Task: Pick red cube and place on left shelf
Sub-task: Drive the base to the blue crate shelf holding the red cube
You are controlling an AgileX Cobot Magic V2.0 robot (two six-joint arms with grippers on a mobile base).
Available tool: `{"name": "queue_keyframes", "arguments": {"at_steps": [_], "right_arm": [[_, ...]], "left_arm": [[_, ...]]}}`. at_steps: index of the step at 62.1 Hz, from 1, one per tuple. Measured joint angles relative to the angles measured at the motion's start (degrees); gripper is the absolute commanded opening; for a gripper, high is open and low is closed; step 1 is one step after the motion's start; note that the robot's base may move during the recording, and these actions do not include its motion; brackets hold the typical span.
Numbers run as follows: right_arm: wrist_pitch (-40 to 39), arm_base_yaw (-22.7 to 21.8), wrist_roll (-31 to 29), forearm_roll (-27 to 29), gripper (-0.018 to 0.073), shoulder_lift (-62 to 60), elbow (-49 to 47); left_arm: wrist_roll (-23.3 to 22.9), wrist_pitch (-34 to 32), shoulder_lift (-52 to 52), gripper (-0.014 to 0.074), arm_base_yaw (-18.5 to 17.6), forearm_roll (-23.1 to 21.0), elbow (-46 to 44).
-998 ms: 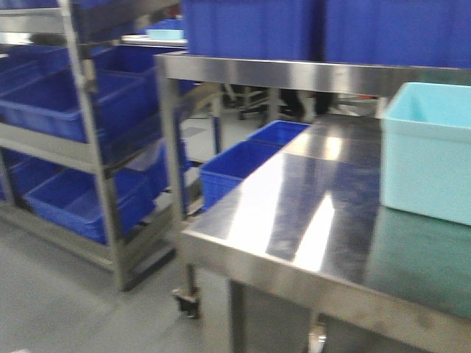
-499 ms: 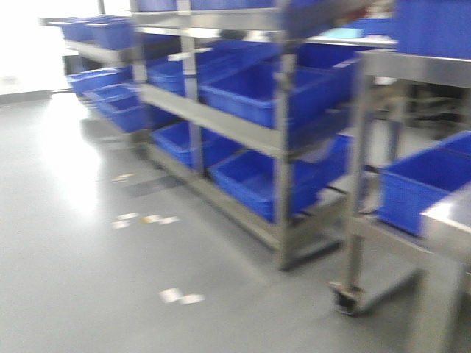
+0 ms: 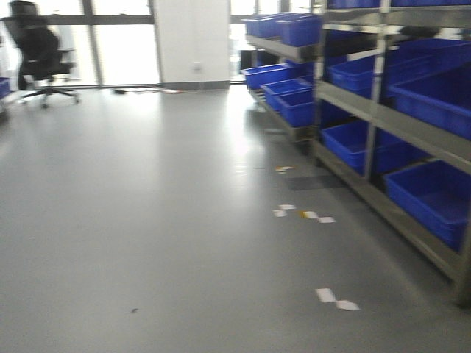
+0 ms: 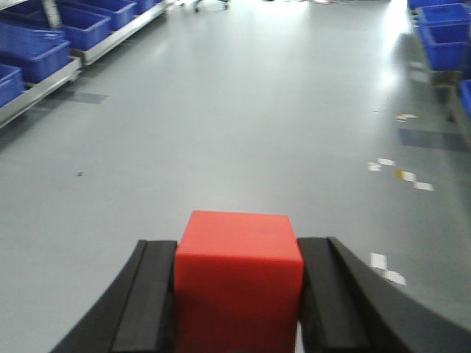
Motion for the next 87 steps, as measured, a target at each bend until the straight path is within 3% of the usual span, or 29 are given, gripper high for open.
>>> {"name": "queue_keyframes", "arguments": {"at_steps": [87], "right_arm": [[0.0,0.0,0.0,0.0,0.0195,0.0,0.1]], "left_arm": [[0.0,0.0,0.0,0.0101,0.0,0.0,0.0]]}}
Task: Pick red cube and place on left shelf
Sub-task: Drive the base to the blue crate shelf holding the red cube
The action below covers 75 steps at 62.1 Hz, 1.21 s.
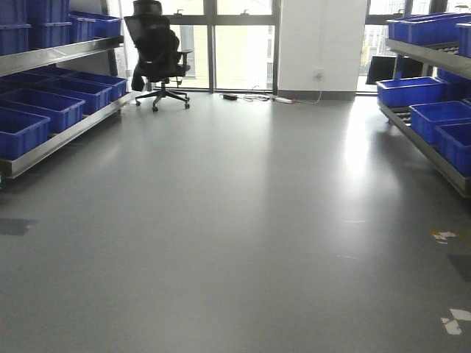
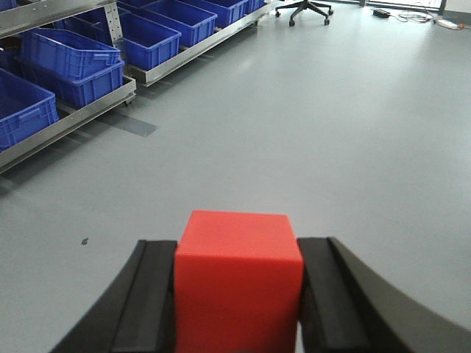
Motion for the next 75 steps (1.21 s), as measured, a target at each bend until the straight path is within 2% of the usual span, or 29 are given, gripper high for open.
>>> {"name": "queue_keyframes", "arguments": {"at_steps": [75], "right_arm": [[0.0,0.0,0.0,-0.1,0.0195,0.0,0.0]], "left_arm": [[0.0,0.0,0.0,0.0101,0.0,0.0,0.0]]}}
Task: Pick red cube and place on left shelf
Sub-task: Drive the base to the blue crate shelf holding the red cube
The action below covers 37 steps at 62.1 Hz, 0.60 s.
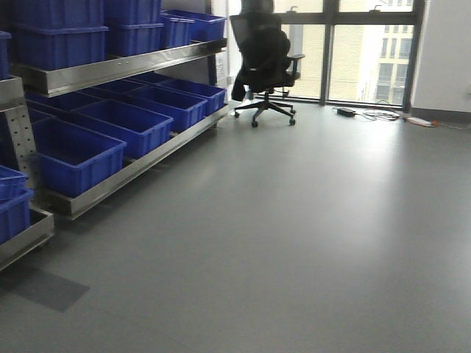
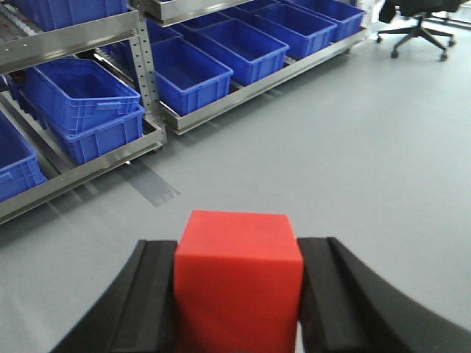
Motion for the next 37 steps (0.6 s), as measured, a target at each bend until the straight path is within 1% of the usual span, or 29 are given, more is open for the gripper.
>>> {"name": "queue_keyframes", "arguments": {"at_steps": [37], "right_arm": [[0.0,0.0,0.0,0.0,0.0195,0.0,0.0]], "left_arm": [[0.0,0.0,0.0,0.0101,0.0,0.0,0.0]]}}
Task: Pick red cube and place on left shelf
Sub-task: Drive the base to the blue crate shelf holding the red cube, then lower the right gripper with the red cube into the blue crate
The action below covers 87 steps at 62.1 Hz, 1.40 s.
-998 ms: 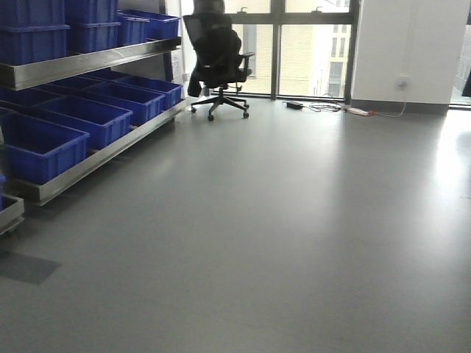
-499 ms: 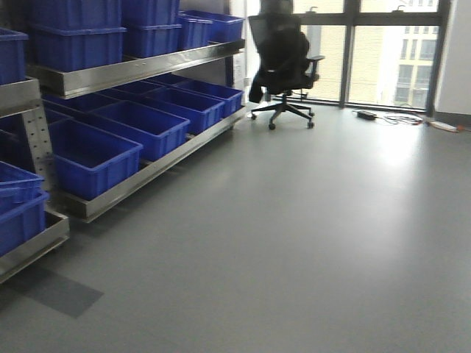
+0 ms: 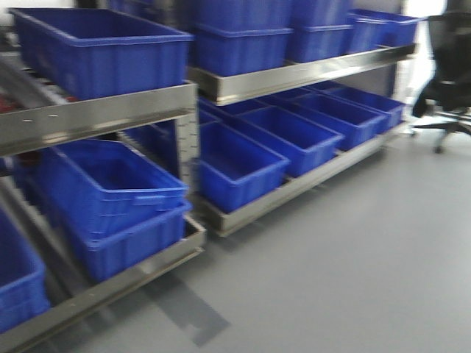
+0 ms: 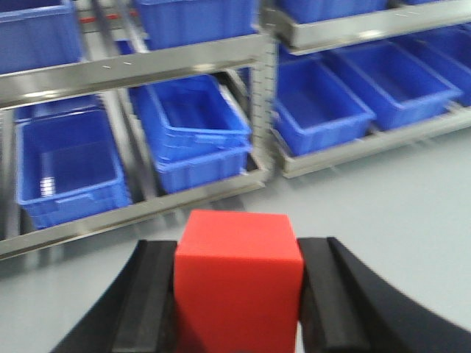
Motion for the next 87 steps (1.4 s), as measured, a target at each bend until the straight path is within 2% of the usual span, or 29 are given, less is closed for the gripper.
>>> {"name": "queue_keyframes", "arguments": {"at_steps": [87], "right_arm": [[0.0,0.0,0.0,0.0,0.0195,0.0,0.0]], "left_arm": [[0.0,0.0,0.0,0.0101,0.0,0.0,0.0]]}}
